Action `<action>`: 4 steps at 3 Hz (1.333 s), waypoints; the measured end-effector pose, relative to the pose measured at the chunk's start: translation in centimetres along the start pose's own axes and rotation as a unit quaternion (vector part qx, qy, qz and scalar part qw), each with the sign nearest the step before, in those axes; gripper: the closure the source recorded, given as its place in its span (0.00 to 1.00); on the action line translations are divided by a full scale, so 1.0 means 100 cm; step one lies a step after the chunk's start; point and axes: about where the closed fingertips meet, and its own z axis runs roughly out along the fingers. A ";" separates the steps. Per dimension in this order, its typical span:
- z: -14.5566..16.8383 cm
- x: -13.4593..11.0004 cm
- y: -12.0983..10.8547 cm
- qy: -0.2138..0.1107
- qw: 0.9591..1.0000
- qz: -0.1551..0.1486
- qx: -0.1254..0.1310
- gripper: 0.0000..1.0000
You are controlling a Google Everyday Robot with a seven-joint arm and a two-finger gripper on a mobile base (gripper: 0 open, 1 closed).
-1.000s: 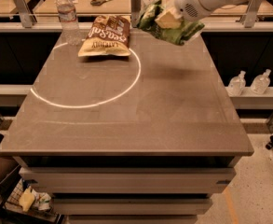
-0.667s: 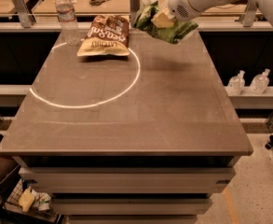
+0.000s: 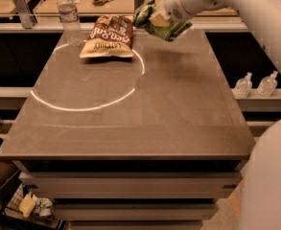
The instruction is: Move green jalapeno chip bag near brown chip bag
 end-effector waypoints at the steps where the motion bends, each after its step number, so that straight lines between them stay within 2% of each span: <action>1: 0.032 -0.003 0.004 -0.016 1.000 -0.004 -0.014 1.00; 2: 0.036 -0.003 0.006 -0.016 1.000 -0.003 -0.017 0.85; 4: 0.042 -0.003 0.010 -0.016 1.000 -0.004 -0.022 0.38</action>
Offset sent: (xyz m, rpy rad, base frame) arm 0.0168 0.0195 -0.0152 0.0190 -0.0003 0.0361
